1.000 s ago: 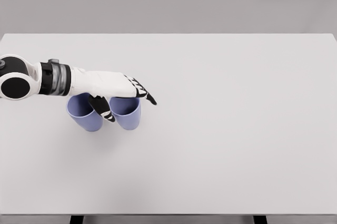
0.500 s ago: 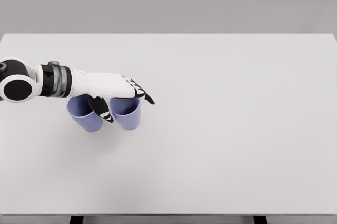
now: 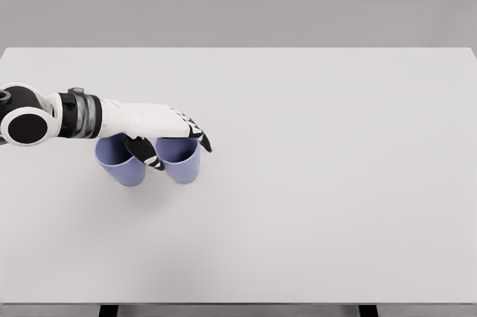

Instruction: Place the right cup on the left cup with left arm

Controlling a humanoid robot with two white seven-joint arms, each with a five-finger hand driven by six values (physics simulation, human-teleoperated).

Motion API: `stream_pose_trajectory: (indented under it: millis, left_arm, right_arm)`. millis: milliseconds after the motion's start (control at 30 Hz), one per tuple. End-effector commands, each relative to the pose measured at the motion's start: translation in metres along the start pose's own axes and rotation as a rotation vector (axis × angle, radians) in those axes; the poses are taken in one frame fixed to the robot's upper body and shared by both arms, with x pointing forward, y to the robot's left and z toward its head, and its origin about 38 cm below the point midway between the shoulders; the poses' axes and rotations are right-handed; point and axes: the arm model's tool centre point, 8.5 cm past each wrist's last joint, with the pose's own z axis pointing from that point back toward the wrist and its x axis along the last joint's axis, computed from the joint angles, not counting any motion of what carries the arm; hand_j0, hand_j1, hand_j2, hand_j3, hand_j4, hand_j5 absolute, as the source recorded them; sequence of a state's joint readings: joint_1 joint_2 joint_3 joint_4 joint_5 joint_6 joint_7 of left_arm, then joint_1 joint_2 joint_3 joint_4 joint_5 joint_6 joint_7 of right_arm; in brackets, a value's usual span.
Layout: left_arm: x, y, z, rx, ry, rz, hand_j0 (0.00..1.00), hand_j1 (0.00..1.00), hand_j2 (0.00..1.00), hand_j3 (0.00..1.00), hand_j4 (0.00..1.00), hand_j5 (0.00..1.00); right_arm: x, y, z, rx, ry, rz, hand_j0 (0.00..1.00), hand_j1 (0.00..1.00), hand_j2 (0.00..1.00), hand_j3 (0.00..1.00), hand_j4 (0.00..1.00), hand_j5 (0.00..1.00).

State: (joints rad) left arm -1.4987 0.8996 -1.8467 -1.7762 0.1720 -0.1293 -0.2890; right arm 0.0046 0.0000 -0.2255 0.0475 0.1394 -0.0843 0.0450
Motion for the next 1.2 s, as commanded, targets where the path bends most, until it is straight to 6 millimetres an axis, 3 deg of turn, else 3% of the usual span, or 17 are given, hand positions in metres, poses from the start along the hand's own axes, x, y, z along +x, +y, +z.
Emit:
stream_pose_trajectory:
  millis: [0,400,1167]
  left_arm:
    - [0.001,0.001,-0.001,0.002,-0.002,0.001,0.73,0.73,0.73,0.73,0.73,0.73]
    - [0.002,0.003,0.001,0.007,-0.005,0.006,0.66,0.66,0.66,0.66,0.66,0.66]
    - [0.004,0.013,0.009,0.035,-0.018,-0.01,0.65,0.65,0.65,0.65,0.65,0.65]
  right_arm:
    - [0.0,0.0,0.0,0.0,0.0,0.0,1.0,1.0,1.0,1.0,1.0,1.0]
    - [0.0,0.0,0.0,0.0,0.0,0.0,1.0,1.0,1.0,1.0,1.0,1.0]
    - [0.0,0.0,0.0,0.001,0.0,0.0,1.0,1.0,1.0,1.0,1.0,1.0]
